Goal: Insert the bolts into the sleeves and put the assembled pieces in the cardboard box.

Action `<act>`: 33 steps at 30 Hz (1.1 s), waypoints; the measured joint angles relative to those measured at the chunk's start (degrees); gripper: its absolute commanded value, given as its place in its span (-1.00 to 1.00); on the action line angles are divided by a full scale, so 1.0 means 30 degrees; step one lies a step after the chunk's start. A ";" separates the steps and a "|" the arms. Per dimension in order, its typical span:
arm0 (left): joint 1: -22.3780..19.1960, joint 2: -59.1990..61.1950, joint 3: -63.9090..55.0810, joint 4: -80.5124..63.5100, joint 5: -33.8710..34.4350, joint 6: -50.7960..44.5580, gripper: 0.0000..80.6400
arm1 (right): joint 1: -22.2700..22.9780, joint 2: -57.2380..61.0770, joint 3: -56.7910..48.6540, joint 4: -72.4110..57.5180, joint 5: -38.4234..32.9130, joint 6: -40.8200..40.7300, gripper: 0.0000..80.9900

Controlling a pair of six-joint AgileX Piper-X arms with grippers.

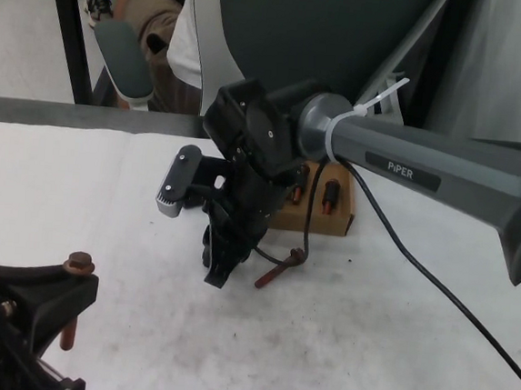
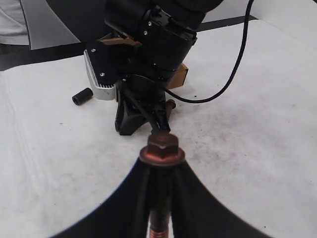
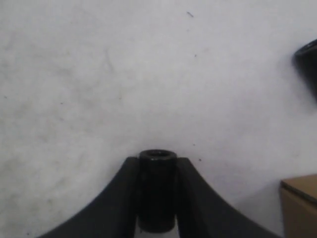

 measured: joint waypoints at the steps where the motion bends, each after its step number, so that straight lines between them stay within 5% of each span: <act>1: 0.0000 0.0000 0.0000 0.0000 0.0172 0.0000 -0.98 | 0.0000 0.0000 0.0012 0.0151 -0.0454 0.0591 -0.99; 20: 0.0000 0.0000 0.0000 -0.3071 0.1486 -0.2600 -0.98 | -0.0151 -0.3715 0.0521 0.2105 -0.2683 0.3708 -0.99; 33: 0.0000 0.0000 0.0000 -0.5087 0.2252 -0.6321 -0.98 | -0.0623 -1.3459 0.8215 0.0023 -0.3242 0.6887 -0.99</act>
